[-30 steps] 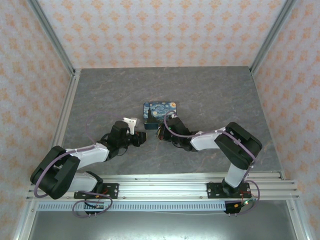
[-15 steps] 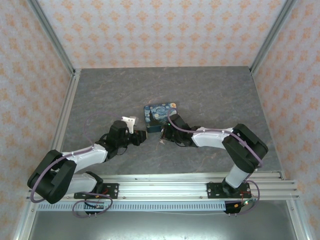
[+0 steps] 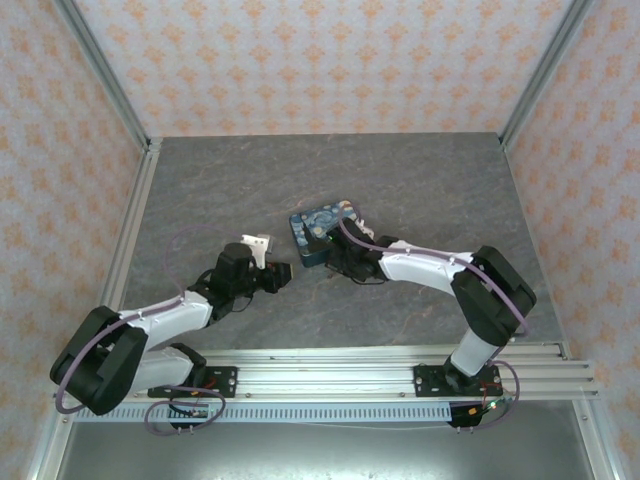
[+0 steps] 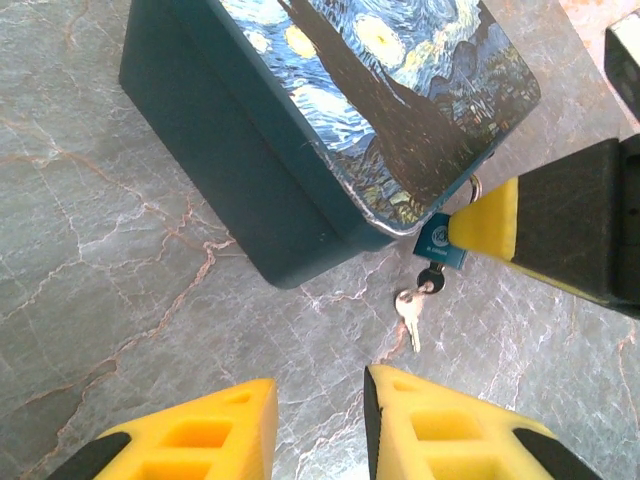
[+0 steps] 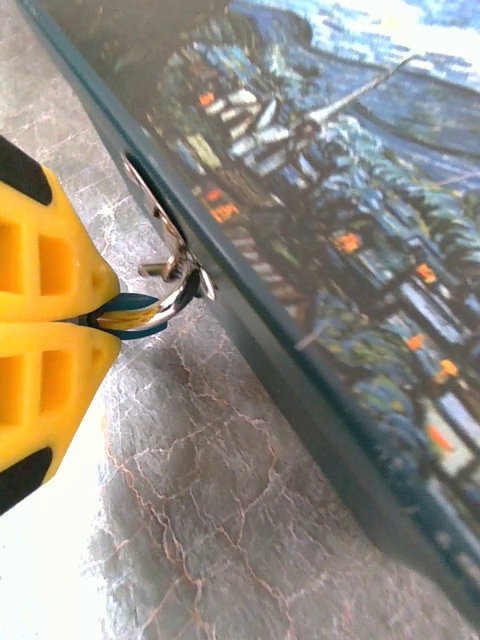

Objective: Unlock the padlock with the key

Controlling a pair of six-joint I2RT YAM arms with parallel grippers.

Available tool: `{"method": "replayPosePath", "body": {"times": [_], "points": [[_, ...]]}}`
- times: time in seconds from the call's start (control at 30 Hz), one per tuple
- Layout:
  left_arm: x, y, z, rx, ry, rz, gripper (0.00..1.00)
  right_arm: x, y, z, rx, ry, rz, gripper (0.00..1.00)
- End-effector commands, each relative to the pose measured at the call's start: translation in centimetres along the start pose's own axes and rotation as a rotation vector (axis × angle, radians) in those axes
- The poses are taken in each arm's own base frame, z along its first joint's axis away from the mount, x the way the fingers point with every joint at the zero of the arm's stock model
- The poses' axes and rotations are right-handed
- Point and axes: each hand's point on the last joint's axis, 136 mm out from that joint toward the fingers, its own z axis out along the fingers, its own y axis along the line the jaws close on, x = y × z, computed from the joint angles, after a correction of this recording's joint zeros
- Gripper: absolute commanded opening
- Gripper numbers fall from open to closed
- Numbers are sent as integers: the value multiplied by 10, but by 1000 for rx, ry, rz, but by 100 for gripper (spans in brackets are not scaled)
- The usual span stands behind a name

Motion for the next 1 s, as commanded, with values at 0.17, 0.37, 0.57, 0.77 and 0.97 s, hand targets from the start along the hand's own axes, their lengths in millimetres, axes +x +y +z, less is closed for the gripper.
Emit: {"method": "replayPosePath", "body": {"times": [0.17,0.37,0.57,0.77,0.97], "points": [[3,6,-5,-21,-9,-11,30,-30,-5,-16,101,-123,77,0],[4,7,-9,-22,-16,-7,30,-34,-15,-6,170,-148,53,0],[5,7,-16,-28,-26,2,30,-31,-27,1,200,-136,44,0],[3,7,-22,-36,-42,10,31,-32,-26,-4,188,-67,15,0],[1,6,-24,-33,-55,15,31,-34,-45,-2,215,-24,40,0]]}}
